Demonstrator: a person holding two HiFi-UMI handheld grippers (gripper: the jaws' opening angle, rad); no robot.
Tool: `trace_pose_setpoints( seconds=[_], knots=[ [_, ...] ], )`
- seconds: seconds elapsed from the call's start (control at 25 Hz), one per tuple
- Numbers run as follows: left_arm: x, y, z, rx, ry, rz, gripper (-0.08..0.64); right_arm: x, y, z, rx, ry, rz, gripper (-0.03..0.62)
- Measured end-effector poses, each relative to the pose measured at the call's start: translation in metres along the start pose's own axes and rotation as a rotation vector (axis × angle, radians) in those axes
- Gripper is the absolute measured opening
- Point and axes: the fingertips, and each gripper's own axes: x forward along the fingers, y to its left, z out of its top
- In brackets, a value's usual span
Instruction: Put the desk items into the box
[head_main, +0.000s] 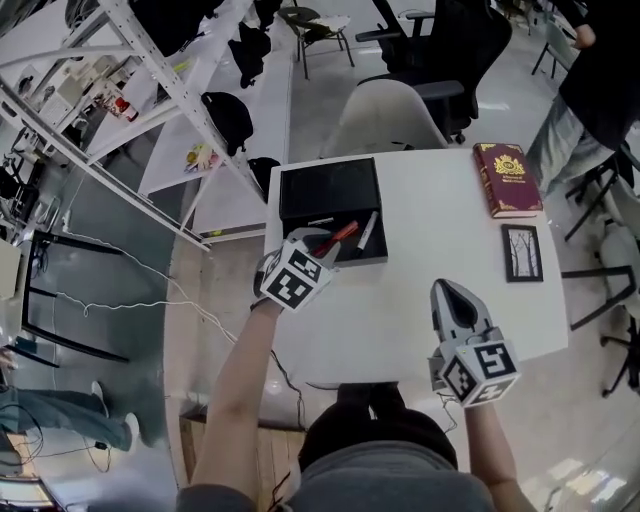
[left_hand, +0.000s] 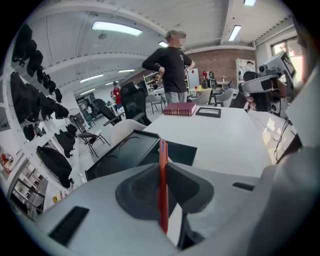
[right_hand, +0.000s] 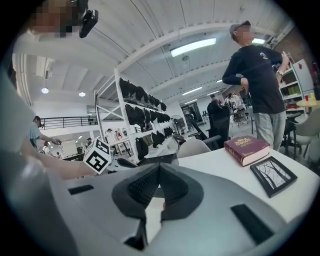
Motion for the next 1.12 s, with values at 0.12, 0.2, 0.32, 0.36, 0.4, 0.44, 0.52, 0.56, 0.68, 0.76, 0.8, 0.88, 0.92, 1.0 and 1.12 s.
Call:
trace_pose_setpoints(
  seconds=[0.12,0.2,0.32,0.36,0.4,0.44,0.52,0.56,0.68,0.76,0.8,0.88,0.92,1.0,1.12],
  knots=[
    [0.011,0.004,-0.006,0.019,0.019,-0.027,0.051,0.002,0.001,-0.005,0.003,0.008,-0.02,0.004],
    [0.017,0.006,-0.01,0.027,0.034,-0.046,0.051,0.004,0.002,-0.006,0.002,0.012,-0.032,0.003],
    [0.026,0.009,-0.016,0.036,0.047,-0.072,0.051,0.008,0.005,-0.008,0.002,0.016,-0.053,0.003],
    [0.029,0.01,-0.017,0.038,0.051,-0.081,0.051,0.009,0.005,-0.008,0.002,0.017,-0.061,0.004],
    [0.032,0.01,-0.019,0.04,0.057,-0.09,0.051,0.009,0.005,-0.008,0.002,0.018,-0.068,0.004],
    [0.035,0.01,-0.021,0.042,0.063,-0.1,0.051,0.01,0.005,-0.009,0.004,0.018,-0.075,0.003],
    [0.04,0.01,-0.024,0.047,0.077,-0.117,0.051,0.011,0.005,-0.011,0.007,0.017,-0.086,0.004],
    [0.043,0.011,-0.026,0.049,0.082,-0.124,0.051,0.012,0.005,-0.011,0.008,0.017,-0.092,0.003],
    [0.05,0.014,-0.029,0.057,0.1,-0.144,0.051,0.014,0.005,-0.013,0.009,0.024,-0.109,0.004],
    [0.056,0.015,-0.032,0.063,0.116,-0.158,0.051,0.017,0.005,-0.014,0.01,0.028,-0.119,0.003],
    [0.059,0.016,-0.034,0.066,0.122,-0.165,0.051,0.018,0.005,-0.015,0.011,0.029,-0.122,0.004],
    [0.064,0.017,-0.037,0.068,0.134,-0.179,0.051,0.022,0.005,-0.016,0.012,0.031,-0.129,0.004],
    [0.066,0.017,-0.039,0.068,0.14,-0.186,0.051,0.023,0.005,-0.016,0.012,0.033,-0.131,0.004],
    [0.069,0.017,-0.042,0.068,0.153,-0.2,0.051,0.025,0.006,-0.017,0.013,0.036,-0.137,0.004],
    [0.075,0.016,-0.045,0.07,0.171,-0.219,0.051,0.027,0.006,-0.017,0.016,0.037,-0.143,0.003]
  ],
)
